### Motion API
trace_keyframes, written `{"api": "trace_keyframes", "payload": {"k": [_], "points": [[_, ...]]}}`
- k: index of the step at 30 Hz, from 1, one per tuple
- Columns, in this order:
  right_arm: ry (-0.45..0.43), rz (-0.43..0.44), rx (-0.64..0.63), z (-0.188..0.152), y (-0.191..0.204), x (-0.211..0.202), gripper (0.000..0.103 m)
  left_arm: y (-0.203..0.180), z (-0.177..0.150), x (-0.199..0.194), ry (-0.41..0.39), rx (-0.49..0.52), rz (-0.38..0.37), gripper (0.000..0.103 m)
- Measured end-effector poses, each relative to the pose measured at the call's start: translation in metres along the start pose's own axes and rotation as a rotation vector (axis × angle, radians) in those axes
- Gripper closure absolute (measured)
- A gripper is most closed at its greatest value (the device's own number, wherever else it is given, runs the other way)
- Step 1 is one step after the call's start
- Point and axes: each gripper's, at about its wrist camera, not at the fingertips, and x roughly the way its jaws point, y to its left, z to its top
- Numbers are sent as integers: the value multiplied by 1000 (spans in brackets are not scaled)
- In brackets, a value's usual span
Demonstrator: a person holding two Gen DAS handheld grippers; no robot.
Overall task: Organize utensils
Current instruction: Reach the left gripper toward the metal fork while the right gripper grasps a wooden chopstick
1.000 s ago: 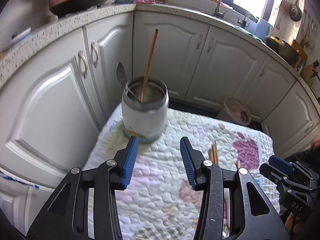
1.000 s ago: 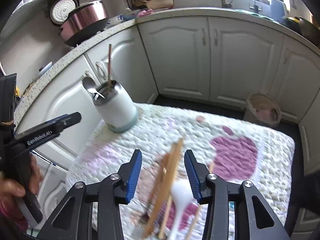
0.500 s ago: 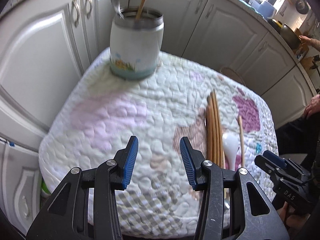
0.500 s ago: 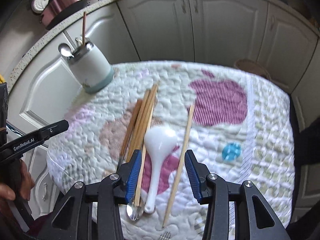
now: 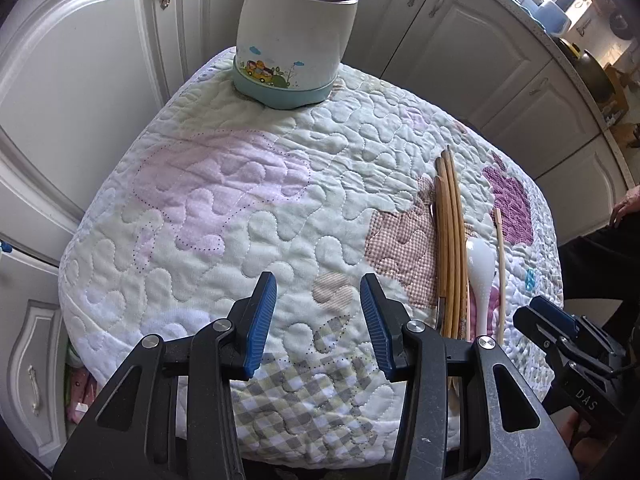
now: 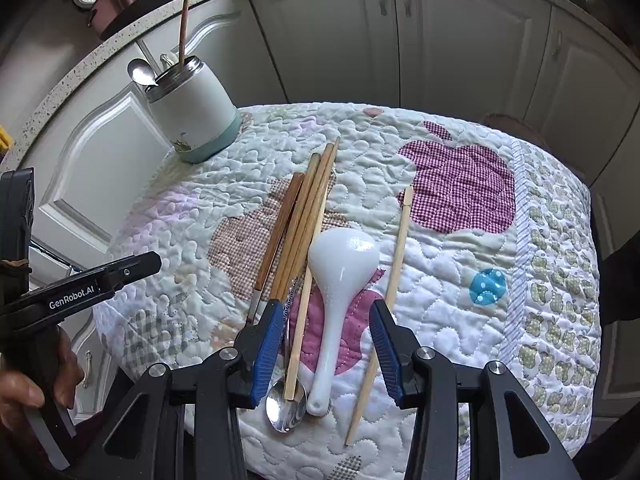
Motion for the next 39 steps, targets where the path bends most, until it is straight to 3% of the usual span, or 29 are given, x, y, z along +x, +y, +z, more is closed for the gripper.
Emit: {"api": "trace_keyframes", "payload": {"k": [12,14,16,26,39], "points": [[3,-8,54,1,-23,3,60,-10,12,5,6,1,-27,60],[6,-10,65,2,-28,6,60,-16,17,7,6,11,-37,58],[10,-6,77,4,-33,10,60,-24,23,9,11,23,-54,50],[1,14,103,21,-50,30,60,-63,42,44,67,96,-94,48],[-7,59,118,34,-62,40,65,-82,49,74,109,129,-67,48]]}}
